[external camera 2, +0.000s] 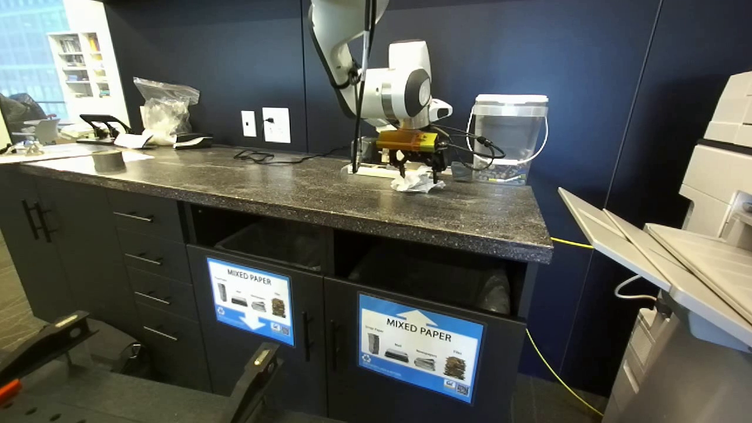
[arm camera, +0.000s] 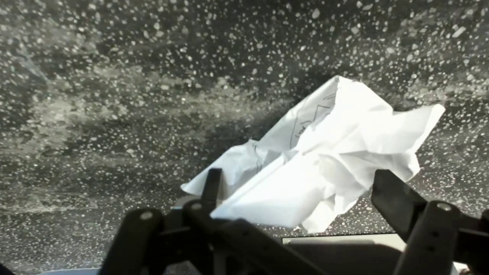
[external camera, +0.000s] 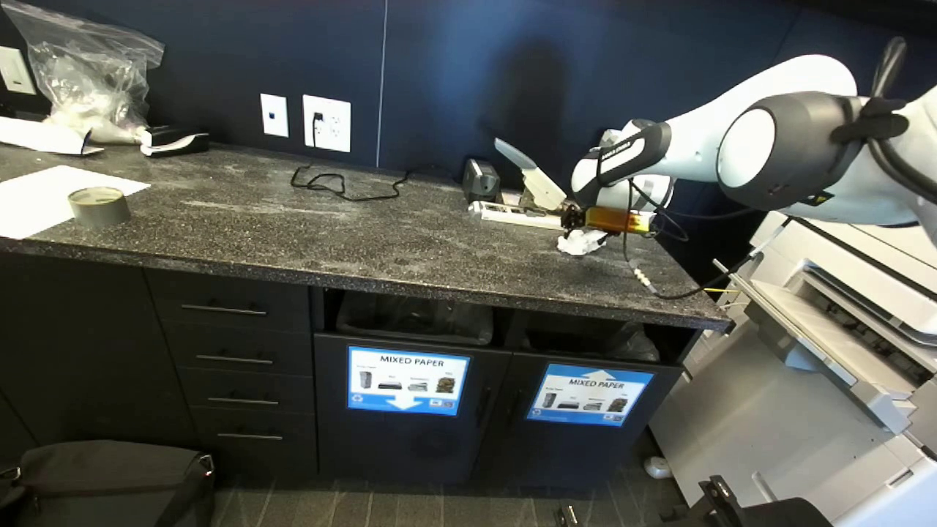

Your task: Put the tissues inside the rubbish.

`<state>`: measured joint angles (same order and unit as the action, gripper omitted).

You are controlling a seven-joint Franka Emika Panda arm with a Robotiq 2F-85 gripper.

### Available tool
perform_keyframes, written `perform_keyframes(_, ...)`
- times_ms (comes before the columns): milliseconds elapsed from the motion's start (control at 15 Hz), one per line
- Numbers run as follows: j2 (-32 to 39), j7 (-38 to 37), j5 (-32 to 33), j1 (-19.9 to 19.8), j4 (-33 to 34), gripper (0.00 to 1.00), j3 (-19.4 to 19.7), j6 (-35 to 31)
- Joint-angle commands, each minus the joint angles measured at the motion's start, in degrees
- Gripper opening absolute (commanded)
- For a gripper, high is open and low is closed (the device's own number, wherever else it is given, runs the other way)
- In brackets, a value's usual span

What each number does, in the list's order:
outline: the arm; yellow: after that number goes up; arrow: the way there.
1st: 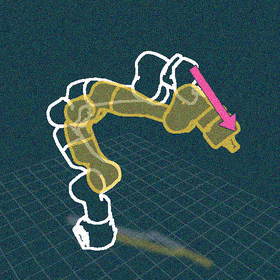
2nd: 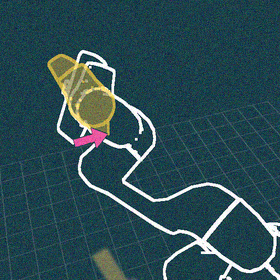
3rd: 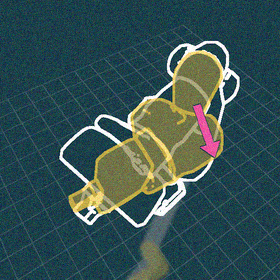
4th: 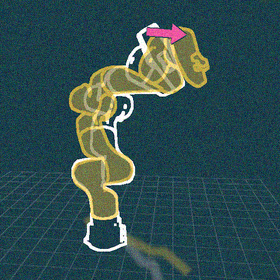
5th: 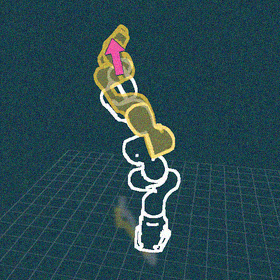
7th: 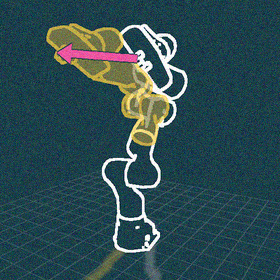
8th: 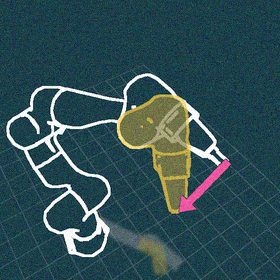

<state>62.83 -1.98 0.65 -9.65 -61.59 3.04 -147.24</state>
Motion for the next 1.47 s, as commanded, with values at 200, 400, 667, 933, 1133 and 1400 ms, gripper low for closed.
perform_keyframes(200,4.9,1.83,-0.56,-0.26,8.1,0.66,-0.24,3.48)
perform_keyframes(400,5.39,2.47,-0.5,-0.27,9.18,0.44,-0.39,4.33)
perform_keyframes(667,6.06,3.76,-0.35,-0.11,9.35,0.12,-0.64,6.65)
perform_keyframes(933,5.26,7.47,-0.11,0.05,7.72,0.09,-1.58,10.26)
perform_keyframes(1133,2.83,12.3,0.42,0.08,4.7,0.11,-2.38,13.43)
perform_keyframes(1400,-2.48,14.77,1.36,1.19,-2.58,0.11,-1.65,14.68)
